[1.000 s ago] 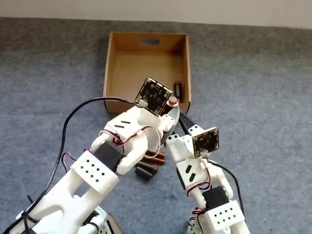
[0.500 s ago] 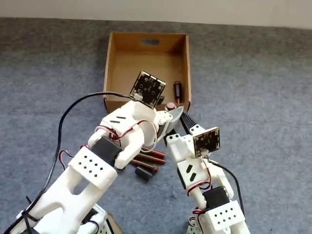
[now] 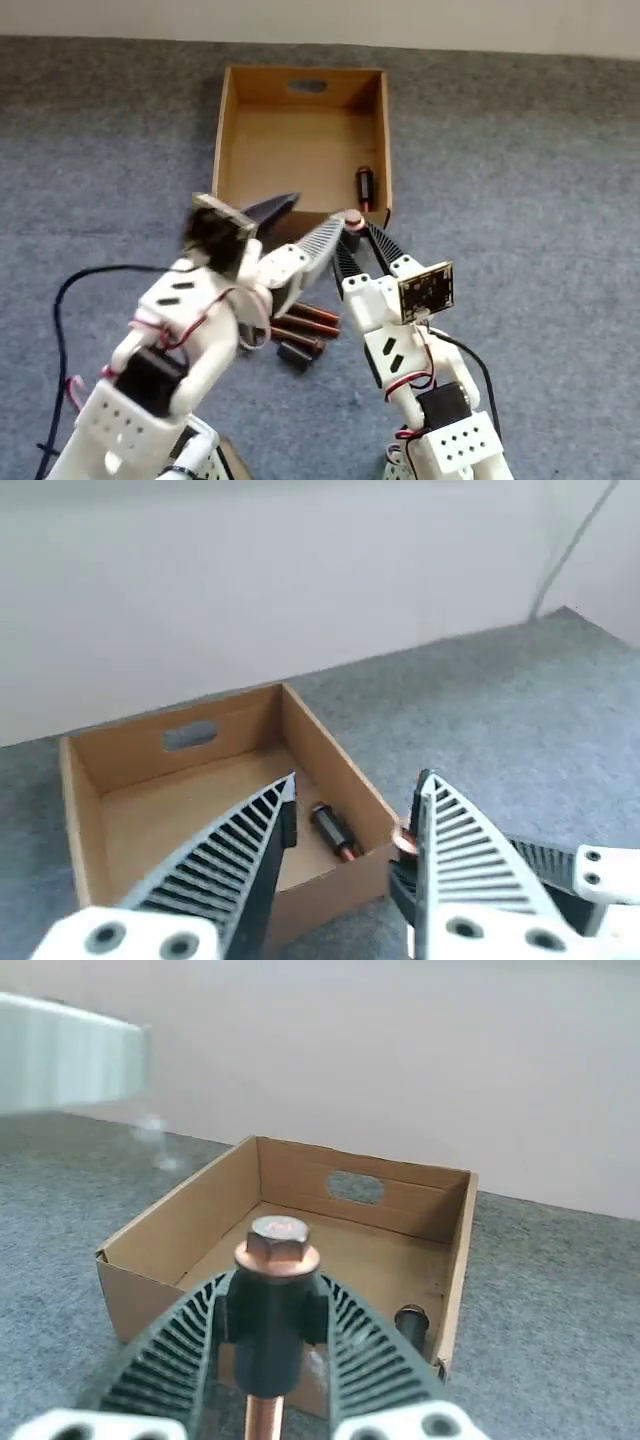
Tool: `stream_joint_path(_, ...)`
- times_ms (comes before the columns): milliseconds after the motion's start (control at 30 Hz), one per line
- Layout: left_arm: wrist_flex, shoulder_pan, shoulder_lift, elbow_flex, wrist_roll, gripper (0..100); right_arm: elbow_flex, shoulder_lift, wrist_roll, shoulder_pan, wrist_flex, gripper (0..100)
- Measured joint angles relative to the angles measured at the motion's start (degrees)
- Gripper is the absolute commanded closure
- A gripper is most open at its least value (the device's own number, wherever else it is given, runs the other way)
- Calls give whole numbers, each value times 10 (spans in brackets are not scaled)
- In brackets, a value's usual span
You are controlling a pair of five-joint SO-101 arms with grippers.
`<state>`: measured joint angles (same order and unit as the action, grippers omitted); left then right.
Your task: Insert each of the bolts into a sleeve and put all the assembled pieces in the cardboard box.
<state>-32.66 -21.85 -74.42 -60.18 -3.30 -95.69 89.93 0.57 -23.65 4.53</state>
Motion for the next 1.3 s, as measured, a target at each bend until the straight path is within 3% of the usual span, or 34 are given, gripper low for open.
stream_joint_path(167, 0, 123, -25, -44, 0, 989, -3, 0, 0, 0, 0, 993)
stream_joint_path(433, 0, 277, 29, -164, -1, 976, -4, 0, 0, -25, 0, 993)
stream_joint_path(700, 0, 316, 74, -193, -1, 976, -4, 1, 0, -27, 9, 993)
stream_joint_path(833, 49, 317, 92, -232, -1, 976, 10, 1, 0, -29, 105, 993)
stream_joint_path(1067, 117, 317, 98, -275, -1, 976, 161, 1, 0, -29, 256, 993)
stream_joint_path(1300, 120, 317, 98, -279, -1, 976, 271, -20, 0, -29, 265, 993)
